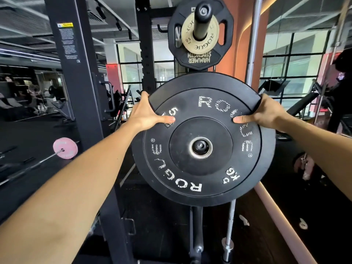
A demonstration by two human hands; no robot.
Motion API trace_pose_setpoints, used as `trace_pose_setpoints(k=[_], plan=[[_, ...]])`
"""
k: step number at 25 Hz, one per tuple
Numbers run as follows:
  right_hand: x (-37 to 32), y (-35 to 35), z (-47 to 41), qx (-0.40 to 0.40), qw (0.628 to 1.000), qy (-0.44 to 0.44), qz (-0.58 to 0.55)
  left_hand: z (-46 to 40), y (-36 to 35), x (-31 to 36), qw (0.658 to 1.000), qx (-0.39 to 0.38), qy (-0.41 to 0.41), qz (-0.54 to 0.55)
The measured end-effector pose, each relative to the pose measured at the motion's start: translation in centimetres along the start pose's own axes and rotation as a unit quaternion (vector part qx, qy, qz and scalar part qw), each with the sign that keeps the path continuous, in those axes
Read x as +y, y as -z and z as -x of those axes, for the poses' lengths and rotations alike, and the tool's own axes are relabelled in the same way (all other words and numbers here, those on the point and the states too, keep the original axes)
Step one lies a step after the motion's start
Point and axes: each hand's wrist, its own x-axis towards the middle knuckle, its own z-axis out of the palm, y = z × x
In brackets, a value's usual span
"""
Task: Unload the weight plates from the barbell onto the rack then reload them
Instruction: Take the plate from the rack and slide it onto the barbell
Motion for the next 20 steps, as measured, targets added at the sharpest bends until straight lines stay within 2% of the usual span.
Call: trace_pose_setpoints(k=[5,9,20], plan=[[-3.9,-0.4,3.9,-0.011,1.000,0.015,0.013,4.4,5.4,0.3,1.000,-0.015,0.016,-0.009],[-8.9,-2.1,5.9,-0.012,0.998,0.055,0.021,8.7,12.3,0.3,0.999,0.027,0.024,-0.032],[-27.3,-12.2,14.7,-0.098,0.974,0.201,-0.029,22.8,34.9,-3.0,0.981,0.129,0.102,-0.100]])
